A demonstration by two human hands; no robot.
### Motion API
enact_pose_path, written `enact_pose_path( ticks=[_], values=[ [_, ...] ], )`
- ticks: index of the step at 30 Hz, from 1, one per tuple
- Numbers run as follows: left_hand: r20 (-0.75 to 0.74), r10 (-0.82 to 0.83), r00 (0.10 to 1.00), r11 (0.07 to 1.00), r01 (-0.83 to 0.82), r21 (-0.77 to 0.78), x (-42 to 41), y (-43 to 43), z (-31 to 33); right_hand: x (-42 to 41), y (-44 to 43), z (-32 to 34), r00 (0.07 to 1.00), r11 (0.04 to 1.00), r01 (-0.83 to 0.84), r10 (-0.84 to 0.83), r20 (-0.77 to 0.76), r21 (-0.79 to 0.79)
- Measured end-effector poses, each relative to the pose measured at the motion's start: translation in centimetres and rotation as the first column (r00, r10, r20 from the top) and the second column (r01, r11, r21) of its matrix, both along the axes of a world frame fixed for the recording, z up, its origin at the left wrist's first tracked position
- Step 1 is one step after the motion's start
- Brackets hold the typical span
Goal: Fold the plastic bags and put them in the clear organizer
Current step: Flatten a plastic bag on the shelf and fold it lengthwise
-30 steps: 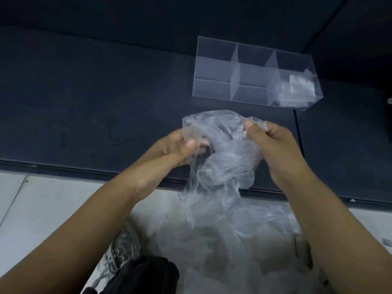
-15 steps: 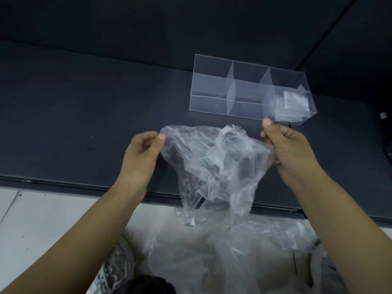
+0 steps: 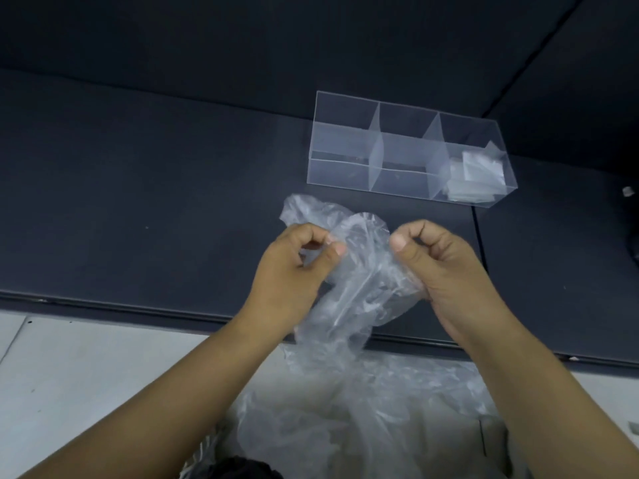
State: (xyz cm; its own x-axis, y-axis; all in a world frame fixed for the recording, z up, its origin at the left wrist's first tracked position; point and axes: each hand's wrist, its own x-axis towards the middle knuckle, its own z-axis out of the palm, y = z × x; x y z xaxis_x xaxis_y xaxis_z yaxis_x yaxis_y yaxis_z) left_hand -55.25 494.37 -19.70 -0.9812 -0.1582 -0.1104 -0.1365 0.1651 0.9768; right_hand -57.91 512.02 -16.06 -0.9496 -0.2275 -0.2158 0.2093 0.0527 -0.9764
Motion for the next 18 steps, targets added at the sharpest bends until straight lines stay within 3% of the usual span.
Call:
enact_pose_path(
  ticks=[3,5,8,11,18],
  values=[
    [-0.123,-0.016,0.992,1.0,0.015,-0.005,0.2,-0.7,1.3,-0.7,0.5,0.7,0.993,0.972,-0.094,0.106,-0.046,0.216],
    [-0.191,-0.045,0.981,0.998,0.037,-0.046,0.4,-0.9,2.2,-1.3,0.4,1.3,0.985,0.956,-0.125,0.151,-0.081,0.267],
    [-0.239,-0.092,0.967,0.993,0.072,-0.091,0.4,-1.0,2.9,-1.7,-0.3,2.3,0.969,0.958,-0.165,0.201,-0.141,0.233],
    [-0.274,-0.048,0.96,0.999,0.04,-0.035,0.2,-1.4,3.0,-2.1,-0.4,2.9,0.967,0.974,-0.151,0.181,-0.177,0.169],
    [-0.201,0.022,0.979,0.999,-0.013,0.047,-0.1,-2.4,2.8,-1.7,0.0,2.2,0.986,0.981,0.002,0.031,-0.164,0.194]
  ],
)
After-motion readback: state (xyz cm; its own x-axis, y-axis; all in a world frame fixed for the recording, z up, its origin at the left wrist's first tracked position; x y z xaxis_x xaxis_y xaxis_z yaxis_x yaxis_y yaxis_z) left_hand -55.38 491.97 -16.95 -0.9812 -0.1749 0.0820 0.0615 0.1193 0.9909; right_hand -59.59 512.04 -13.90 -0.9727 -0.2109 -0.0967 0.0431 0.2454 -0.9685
